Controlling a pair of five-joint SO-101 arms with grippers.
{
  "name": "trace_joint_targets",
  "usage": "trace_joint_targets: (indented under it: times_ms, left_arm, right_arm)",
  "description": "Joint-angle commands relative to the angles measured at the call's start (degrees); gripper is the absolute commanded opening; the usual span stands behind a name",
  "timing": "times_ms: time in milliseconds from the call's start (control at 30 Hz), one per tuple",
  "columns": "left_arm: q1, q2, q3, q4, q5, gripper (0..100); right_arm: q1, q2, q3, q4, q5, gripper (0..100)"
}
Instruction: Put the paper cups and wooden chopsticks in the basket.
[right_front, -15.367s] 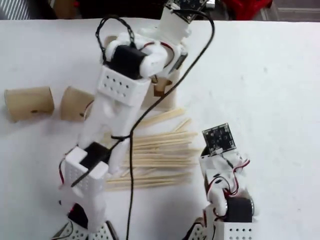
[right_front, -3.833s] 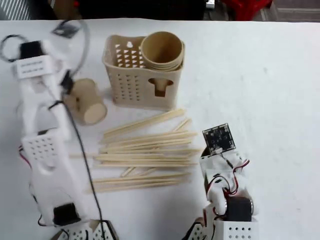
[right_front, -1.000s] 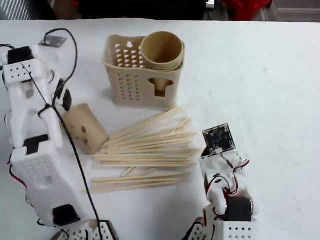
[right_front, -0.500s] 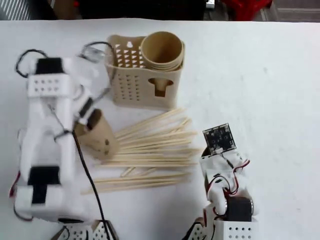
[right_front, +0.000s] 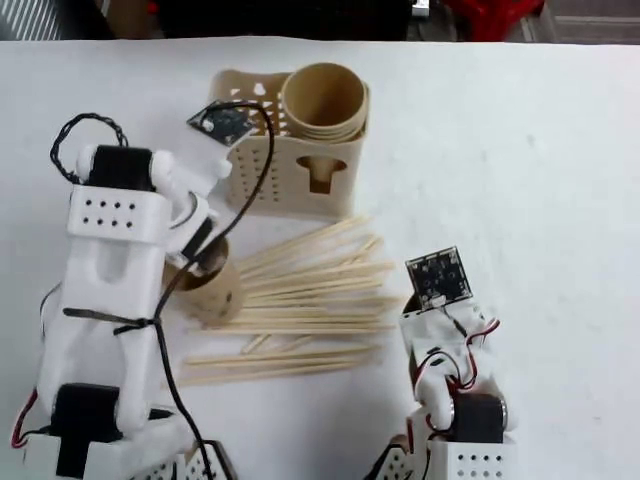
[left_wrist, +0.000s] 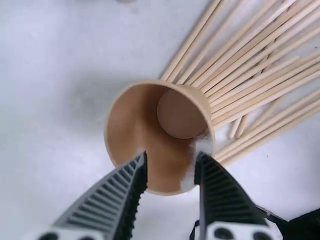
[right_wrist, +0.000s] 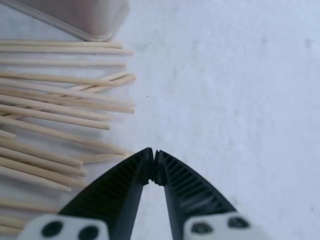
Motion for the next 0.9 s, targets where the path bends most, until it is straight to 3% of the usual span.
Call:
trace_joint_targets:
  times_ms: [0, 167, 333, 533, 667, 867]
  left_arm:
    - [3.30, -3.38, -0.44, 0.44, 0.62, 17]
    - [8.75, -6.46, 4.92, -0.35, 1.14, 17]
    - [6.99, -7.69, 4.22, -0.09, 0.62, 17]
    - [-7.96, -8.75, -10.64, 0.00, 1.14, 17]
    - [-18.33, -4.53, -12.31, 0.09, 0.70, 22]
    - [-19.38, 4.35, -6.77, -2.64, -2.20, 24]
  right_arm:
    - [0.40, -0.57, -0.35, -1.01, 0.35, 1.7]
    - [0.40, -0.57, -0.35, -1.01, 0.44, 1.7]
    - [0.40, -0.57, -0.35, -1.01, 0.44, 1.7]
    - [0.40, -0.57, -0.35, -1.01, 0.44, 1.7]
    - [0.40, -0.57, -0.35, -1.01, 0.44, 1.7]
    - [0.31, -0.57, -0.35, -1.01, 0.44, 1.7]
